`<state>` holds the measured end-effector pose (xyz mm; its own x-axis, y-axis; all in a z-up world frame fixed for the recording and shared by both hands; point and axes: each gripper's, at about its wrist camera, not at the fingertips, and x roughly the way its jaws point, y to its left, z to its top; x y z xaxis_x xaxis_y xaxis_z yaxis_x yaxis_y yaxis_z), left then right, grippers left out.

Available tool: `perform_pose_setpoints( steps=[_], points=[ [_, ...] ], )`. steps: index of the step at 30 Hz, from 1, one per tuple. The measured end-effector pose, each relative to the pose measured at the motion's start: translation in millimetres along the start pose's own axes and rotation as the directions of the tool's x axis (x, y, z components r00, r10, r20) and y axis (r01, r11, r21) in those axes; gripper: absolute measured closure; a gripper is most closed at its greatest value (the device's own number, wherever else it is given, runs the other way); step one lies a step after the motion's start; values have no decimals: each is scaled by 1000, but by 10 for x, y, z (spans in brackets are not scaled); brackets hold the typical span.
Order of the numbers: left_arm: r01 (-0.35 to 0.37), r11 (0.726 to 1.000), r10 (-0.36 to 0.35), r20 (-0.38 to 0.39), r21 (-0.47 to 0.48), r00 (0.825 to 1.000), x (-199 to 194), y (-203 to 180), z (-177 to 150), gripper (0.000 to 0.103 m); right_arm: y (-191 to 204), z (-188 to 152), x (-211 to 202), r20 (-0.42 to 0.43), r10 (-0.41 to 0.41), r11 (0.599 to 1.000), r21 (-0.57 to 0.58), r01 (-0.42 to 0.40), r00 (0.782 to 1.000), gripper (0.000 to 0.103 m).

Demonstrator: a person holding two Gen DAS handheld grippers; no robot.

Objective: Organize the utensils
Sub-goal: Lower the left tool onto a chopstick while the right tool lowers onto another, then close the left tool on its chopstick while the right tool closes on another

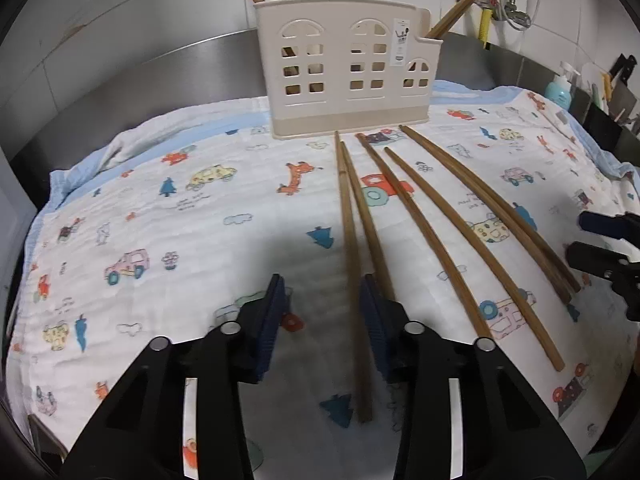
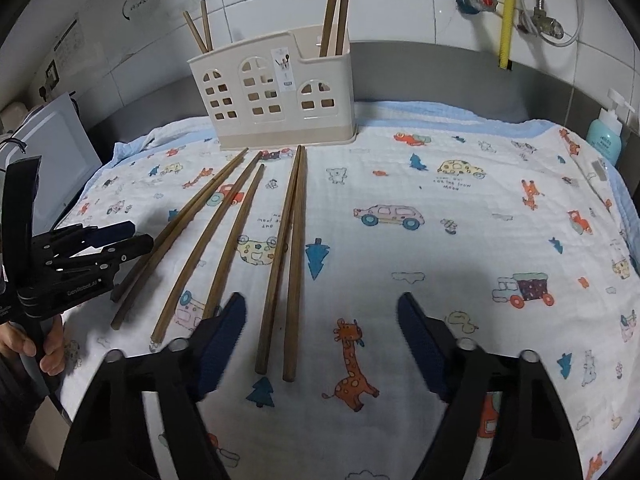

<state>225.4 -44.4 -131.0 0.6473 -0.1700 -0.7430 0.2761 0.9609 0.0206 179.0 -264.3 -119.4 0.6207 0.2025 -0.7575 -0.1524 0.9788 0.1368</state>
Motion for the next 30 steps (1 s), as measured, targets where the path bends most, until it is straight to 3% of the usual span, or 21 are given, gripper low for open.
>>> perform_pose_setpoints(
  steps=[8,14,22,30],
  points=[
    [1,1000,-1,6,14,1000,34,-11,22,75,18,50,104,-30,2,1000,-5,-2,1000,66],
    [19,1000,-19,2,20,1000,42,-42,20,81,106,70,184,-43,2,999,-35,-4,999,80],
    [53,999,-53,1,-13,999,42,27,21,83,159,101,242,-57,-1,998,-57,-2,998,90],
    [60,998,-60,-25,12,998,115,-48,33,83,196,102,297,-63,-11,997,-73,7,998,90]
  ],
)
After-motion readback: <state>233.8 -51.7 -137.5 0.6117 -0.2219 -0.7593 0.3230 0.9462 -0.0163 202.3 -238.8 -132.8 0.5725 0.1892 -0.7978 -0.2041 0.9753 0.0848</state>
